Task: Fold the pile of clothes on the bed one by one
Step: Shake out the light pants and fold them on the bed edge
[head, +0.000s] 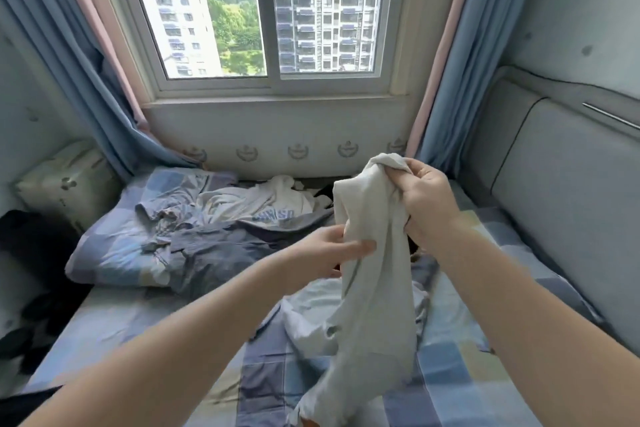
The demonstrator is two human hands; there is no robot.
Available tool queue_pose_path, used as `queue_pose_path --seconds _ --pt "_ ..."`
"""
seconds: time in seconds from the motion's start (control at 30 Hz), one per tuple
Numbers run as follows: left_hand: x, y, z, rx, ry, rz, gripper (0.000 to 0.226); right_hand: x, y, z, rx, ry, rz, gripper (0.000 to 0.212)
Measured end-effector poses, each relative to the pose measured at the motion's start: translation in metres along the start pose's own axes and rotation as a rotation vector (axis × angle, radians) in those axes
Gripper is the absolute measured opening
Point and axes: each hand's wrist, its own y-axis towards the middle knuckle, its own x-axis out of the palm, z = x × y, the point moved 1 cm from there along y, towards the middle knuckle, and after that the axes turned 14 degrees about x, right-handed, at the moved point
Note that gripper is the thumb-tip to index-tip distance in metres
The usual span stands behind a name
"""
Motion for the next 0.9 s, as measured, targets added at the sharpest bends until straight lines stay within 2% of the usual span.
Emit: queue_pose_path --seconds 0.07,0.13,0.23,0.33,0.4,0.47,0.5,0.53,0.57,0.6,0.63,0.7,0.73,0.8,0.87,0.9 --pt "0.018 0.004 -0.022 0.027 0.297 -0.077 0.025 0.001 0.000 -0.009 -0.002 0.003 -0.006 0.020" --pt "0.021 0.008 -0.040 0.042 0.607 -0.081 0.025 -0.006 0.000 -0.019 0.000 0.025 -0.024 0.023" --pt "0.008 0.005 -0.060 0.035 0.576 0.043 0.020 -0.022 0.002 -0.031 -0.009 0.012 -0.041 0.020" --pt "-0.002 -0.002 -0.056 0.059 0.637 0.175 0.018 -0.042 0.009 -0.025 -0.013 -0.092 0.082 0.020" --pt "-0.007 -0.004 -0.041 0.116 0.652 0.290 0.022 -0.053 0.011 -0.014 0.056 -0.198 0.116 0.025" --pt "-0.012 -0.002 -0.017 0.184 0.626 0.421 0.030 -0.057 0.001 0.005 0.071 -0.477 0.186 0.054" --pt "-0.014 0.000 -0.005 0.199 0.569 0.475 0.033 -0.055 -0.009 0.015 -0.004 -0.631 0.267 0.065" --pt "-0.016 0.004 0.007 0.205 0.476 0.510 0.033 -0.050 -0.023 0.026 -0.104 -0.706 0.314 0.068" --pt "-0.018 0.008 0.018 0.201 0.379 0.534 0.033 -0.043 -0.036 0.038 -0.157 -0.700 0.264 0.063" --pt "-0.019 0.011 0.028 0.204 0.307 0.549 0.033 -0.034 -0.047 0.052 -0.092 -0.637 0.146 0.058" --pt "-0.018 0.013 0.037 0.212 0.273 0.551 0.036 -0.021 -0.059 0.063 0.039 -0.531 -0.002 0.054" --pt "-0.012 0.015 0.052 0.235 0.233 0.521 0.043 -0.002 -0.069 0.091 0.291 -0.389 -0.193 0.045" --pt "-0.010 0.015 0.059 0.243 0.206 0.503 0.044 0.003 -0.067 0.103 0.301 -0.414 -0.216 0.036" --pt "-0.010 0.014 0.067 0.255 0.121 0.465 0.035 0.009 -0.064 0.109 0.242 -0.388 -0.157 0.021" --pt "-0.013 0.009 0.069 0.273 0.017 0.420 0.022 0.006 -0.055 0.102 0.220 -0.312 -0.095 0.016" --pt "-0.017 0.006 0.066 0.283 -0.026 0.394 0.025 0.003 -0.053 0.094 0.211 -0.307 -0.089 0.013"
